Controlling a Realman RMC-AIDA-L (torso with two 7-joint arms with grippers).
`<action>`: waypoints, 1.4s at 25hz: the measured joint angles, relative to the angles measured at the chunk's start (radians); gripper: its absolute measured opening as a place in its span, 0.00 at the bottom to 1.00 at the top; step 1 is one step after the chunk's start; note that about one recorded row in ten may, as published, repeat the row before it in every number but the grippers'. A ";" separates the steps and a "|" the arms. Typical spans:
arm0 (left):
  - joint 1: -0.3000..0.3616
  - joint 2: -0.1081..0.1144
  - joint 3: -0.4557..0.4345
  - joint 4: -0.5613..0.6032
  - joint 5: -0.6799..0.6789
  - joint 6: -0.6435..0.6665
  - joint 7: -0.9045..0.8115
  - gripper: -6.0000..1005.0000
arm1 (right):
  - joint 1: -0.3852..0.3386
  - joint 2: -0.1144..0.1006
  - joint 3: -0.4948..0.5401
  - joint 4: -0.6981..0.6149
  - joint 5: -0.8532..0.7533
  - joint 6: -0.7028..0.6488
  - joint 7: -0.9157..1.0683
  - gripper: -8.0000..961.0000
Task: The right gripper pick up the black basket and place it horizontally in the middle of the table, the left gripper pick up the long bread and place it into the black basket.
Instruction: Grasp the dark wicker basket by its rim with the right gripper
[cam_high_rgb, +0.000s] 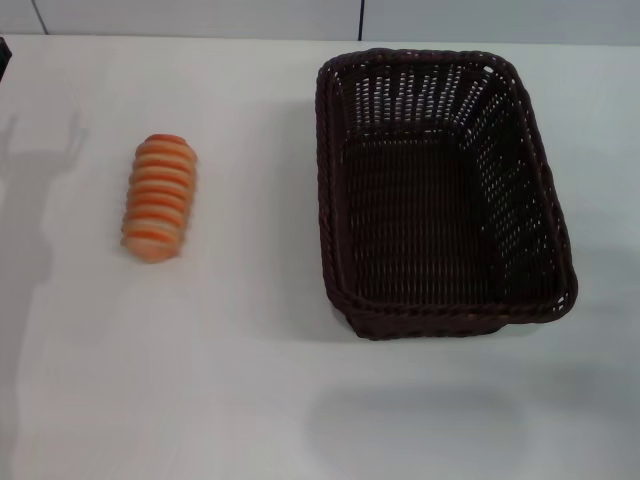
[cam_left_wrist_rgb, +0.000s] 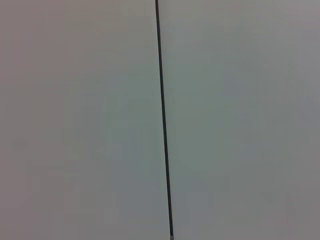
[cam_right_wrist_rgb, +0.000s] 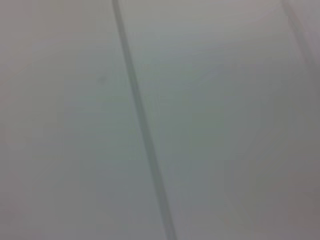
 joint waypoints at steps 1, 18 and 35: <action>0.000 0.001 0.000 0.000 0.000 0.000 0.000 0.84 | -0.011 -0.023 0.001 -0.048 -0.013 -0.050 -0.004 0.81; -0.038 0.006 -0.013 0.001 -0.002 -0.061 0.002 0.84 | -0.250 -0.096 0.434 -0.896 -0.047 -1.425 -0.420 0.82; -0.044 0.004 -0.013 0.000 -0.002 -0.066 -0.006 0.84 | -0.199 0.056 0.766 -0.868 -0.044 -1.964 -0.437 0.81</action>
